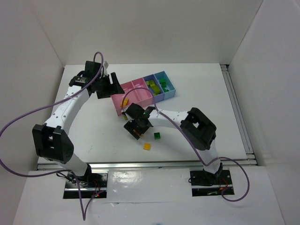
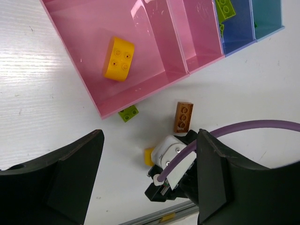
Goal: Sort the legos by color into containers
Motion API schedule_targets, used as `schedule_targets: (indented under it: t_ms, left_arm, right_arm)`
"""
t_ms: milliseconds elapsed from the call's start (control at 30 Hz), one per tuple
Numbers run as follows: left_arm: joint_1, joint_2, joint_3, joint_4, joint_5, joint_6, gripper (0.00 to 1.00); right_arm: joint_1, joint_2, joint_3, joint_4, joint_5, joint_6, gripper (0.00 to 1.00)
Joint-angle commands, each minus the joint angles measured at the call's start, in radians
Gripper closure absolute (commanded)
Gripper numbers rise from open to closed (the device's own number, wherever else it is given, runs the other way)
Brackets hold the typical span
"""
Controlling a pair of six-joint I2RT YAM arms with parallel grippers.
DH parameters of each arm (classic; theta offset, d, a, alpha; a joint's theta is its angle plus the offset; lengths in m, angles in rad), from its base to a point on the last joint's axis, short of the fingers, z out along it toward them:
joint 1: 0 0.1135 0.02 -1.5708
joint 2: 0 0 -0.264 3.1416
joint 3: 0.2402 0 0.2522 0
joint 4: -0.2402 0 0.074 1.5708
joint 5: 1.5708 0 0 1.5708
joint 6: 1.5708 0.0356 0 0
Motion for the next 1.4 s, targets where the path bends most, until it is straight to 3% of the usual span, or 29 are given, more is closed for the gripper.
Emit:
schedule_targets:
  t_ms: [0, 200, 267, 367, 467, 700, 867, 1000, 1033, 1067, 1100, 1167, 1267, 1367]
  left_arm:
    - [0.005, -0.010, -0.008, 0.012, 0.020, 0.010, 0.18]
    - [0.015, -0.010, -0.008, 0.012, 0.020, 0.010, 0.19]
    - [0.015, -0.010, -0.008, 0.012, 0.020, 0.019, 0.19]
    - [0.024, -0.019, -0.008, 0.012, 0.020, 0.019, 0.19]
    - [0.048, -0.028, -0.008, 0.012, 0.042, 0.019, 0.19]
    - [0.168, -0.071, -0.008, 0.012, 0.060, 0.008, 0.19]
    - [0.222, -0.111, -0.063, -0.015, -0.039, -0.088, 0.18]
    - [0.246, -0.145, -0.103, -0.015, -0.039, -0.119, 0.18]
    - [0.246, -0.145, -0.112, -0.015, -0.039, -0.119, 0.18]
    - [0.255, -0.154, -0.112, -0.015, -0.039, -0.108, 0.18]
    - [0.255, -0.154, -0.112, -0.015, -0.039, -0.099, 0.18]
    - [0.255, -0.154, -0.112, -0.024, -0.039, -0.087, 0.18]
    - [0.266, -0.174, -0.121, -0.024, -0.050, -0.078, 0.18]
    - [0.266, -0.183, -0.143, -0.024, -0.050, -0.078, 0.18]
  right_arm:
    - [0.006, 0.040, 0.038, -0.012, 0.112, -0.017, 0.19]
    - [0.017, 0.050, 0.038, 0.027, 0.077, -0.017, 0.23]
    - [0.017, 0.050, 0.038, 0.037, 0.077, -0.017, 0.32]
    - [0.026, 0.028, 0.038, 0.027, 0.091, -0.017, 0.61]
    - [0.035, -0.032, 0.038, 0.027, 0.126, -0.008, 0.73]
    - [-0.018, -0.130, 0.177, 0.056, 0.238, 0.056, 0.73]
    - [-0.069, -0.007, 0.369, 0.045, 0.238, 0.078, 0.72]
    - [-0.133, 0.172, 0.677, 0.005, 0.247, 0.078, 0.71]
    - [-0.146, 0.210, 0.731, -0.006, 0.237, 0.078, 0.68]
    - [-0.158, 0.287, 0.786, -0.006, 0.224, 0.089, 0.57]
    - [-0.178, 0.324, 0.902, -0.042, 0.224, 0.089, 0.32]
    - [-0.190, 0.393, 1.002, -0.081, 0.224, 0.102, 0.20]
    - [-0.190, 0.299, 0.927, -0.030, 0.224, 0.113, 0.18]
    - [-0.190, 0.124, 0.661, 0.066, 0.233, 0.124, 0.23]
